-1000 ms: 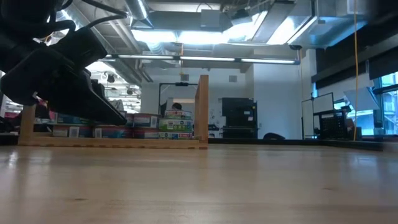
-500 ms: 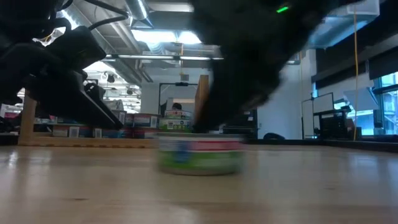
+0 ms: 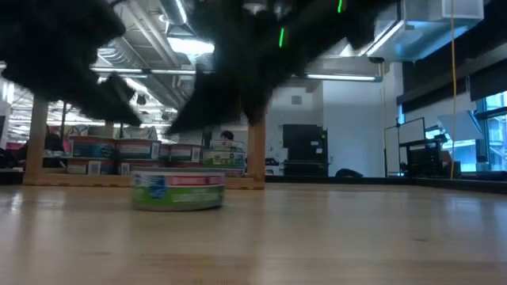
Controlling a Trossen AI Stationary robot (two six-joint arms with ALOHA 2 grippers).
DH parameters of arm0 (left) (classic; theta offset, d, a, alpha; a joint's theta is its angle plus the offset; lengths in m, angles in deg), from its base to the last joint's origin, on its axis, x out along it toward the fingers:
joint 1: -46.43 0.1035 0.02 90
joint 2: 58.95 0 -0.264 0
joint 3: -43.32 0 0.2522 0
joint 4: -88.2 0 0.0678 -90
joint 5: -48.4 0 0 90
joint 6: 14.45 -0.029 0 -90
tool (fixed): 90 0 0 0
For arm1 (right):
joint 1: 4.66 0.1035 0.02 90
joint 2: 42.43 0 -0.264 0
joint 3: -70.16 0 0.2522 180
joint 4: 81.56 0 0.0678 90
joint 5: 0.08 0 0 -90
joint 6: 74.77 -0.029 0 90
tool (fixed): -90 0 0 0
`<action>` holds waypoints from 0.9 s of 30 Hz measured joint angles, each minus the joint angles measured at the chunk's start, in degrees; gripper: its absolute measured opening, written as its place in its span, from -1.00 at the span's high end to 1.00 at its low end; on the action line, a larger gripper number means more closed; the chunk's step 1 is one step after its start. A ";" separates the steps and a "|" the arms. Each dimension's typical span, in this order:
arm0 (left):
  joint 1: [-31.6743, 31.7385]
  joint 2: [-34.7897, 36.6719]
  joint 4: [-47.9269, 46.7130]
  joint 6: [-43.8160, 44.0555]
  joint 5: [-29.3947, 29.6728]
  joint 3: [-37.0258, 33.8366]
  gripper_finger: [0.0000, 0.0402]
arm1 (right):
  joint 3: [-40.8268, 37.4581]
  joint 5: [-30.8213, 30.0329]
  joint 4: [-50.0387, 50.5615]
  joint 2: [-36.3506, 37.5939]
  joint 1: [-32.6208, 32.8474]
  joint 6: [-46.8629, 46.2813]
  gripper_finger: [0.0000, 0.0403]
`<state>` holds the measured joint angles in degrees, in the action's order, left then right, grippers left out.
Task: Stack canned seafood by type on shelf
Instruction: Move the green tuna can from the bottom right to the center, then stack the green tuna can on top of the other green tuna can on the shelf
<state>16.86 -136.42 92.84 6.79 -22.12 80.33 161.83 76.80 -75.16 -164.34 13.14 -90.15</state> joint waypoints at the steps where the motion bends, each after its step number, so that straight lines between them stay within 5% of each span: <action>1: -0.25 1.07 0.53 -0.27 0.05 0.05 0.02 | 0.44 -0.44 1.11 1.43 0.40 1.19 0.97; 5: -0.26 1.17 6.99 -5.15 0.04 0.03 0.14 | 0.92 -1.92 4.74 7.45 1.99 2.47 0.97; 10: 2.93 -4.19 13.93 -9.40 -0.54 -0.06 0.55 | 0.76 -2.29 2.59 8.21 2.36 2.09 0.97; 14: 4.61 -8.10 16.82 -11.14 -3.84 -0.03 0.85 | 0.92 4.49 2.41 8.37 1.56 -2.78 0.91; 17: 5.00 -10.88 18.87 -11.97 -5.21 -0.03 0.98 | 0.85 5.76 3.58 7.55 1.81 -3.75 0.68; 27: 8.28 -21.15 27.94 -16.14 -6.36 -0.03 0.94 | 0.96 4.71 4.68 5.79 3.22 -2.09 -0.44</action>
<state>25.13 -157.58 120.78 -9.35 -28.47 80.30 162.79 81.52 -70.47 -158.56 16.36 -92.24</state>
